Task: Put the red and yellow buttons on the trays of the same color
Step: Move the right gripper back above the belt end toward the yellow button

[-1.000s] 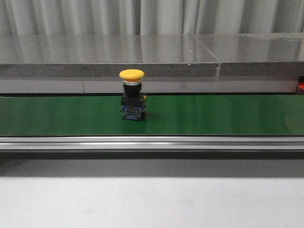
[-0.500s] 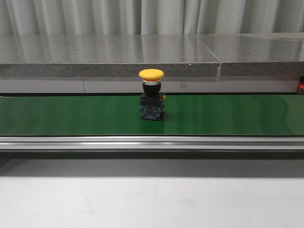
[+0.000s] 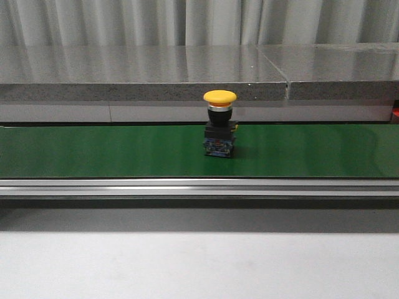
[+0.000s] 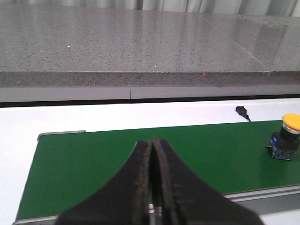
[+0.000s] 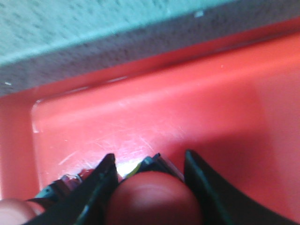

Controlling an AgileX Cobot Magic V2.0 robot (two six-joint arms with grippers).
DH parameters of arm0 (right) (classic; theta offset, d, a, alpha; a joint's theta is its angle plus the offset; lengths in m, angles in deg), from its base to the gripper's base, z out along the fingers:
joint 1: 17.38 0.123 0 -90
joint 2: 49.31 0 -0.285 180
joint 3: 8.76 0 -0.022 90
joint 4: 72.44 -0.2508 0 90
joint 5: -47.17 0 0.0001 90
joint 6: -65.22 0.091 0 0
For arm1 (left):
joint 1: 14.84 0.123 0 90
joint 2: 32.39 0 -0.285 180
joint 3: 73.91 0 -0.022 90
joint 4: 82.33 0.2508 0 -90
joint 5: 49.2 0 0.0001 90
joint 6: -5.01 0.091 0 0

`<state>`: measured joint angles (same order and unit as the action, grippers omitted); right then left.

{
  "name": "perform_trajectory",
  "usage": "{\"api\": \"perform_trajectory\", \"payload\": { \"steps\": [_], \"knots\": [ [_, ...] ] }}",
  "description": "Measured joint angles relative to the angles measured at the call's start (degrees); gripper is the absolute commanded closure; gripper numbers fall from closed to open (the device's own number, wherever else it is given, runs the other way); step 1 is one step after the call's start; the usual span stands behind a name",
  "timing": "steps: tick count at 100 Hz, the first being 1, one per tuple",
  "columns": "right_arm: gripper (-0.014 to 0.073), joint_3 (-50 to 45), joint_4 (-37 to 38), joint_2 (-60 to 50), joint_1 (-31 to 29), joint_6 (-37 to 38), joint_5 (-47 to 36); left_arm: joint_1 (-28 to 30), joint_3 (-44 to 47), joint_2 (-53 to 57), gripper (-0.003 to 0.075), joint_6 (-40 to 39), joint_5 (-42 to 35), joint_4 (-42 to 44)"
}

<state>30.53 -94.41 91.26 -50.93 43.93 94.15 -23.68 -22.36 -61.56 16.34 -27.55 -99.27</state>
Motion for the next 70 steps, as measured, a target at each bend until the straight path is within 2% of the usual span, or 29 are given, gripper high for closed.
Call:
{"api": "perform_trajectory", "payload": {
  "steps": [7, 14, 29, 36, 44, 70],
  "knots": [
    [0.0426, 0.0, 0.0, 0.61, 0.0, 0.0, 0.0, 0.0, 0.0, 0.09, 0.0739, 0.0, 0.0, 0.0],
    [0.0354, 0.0, 0.0, 0.74, 0.0, 0.0, -0.03, 0.0, 0.0, 0.09, 0.0739, 0.0, 0.0, 0.0],
    [0.0029, 0.11, 0.0, 0.83, 0.0, 0.0, -0.41, 0.0, 0.0, 0.09, 0.0739, 0.0, 0.0, 0.0],
    [-0.0076, 0.11, 0.0, 0.83, 0.0, 0.0, -0.51, 0.0, 0.0, 0.09, 0.0739, 0.0, 0.0, 0.0],
    [-0.005, 0.7, 0.0, 0.83, 0.0, 0.0, -0.51, 0.0, 0.0, 0.09, 0.0739, 0.0, 0.0, 0.0],
    [-0.005, 4.49, -0.48, -0.16, 0.0, 0.0, 1.69, 0.0, 0.0, 0.09, 0.0739, 0.0, 0.0, 0.0]
  ]
}}
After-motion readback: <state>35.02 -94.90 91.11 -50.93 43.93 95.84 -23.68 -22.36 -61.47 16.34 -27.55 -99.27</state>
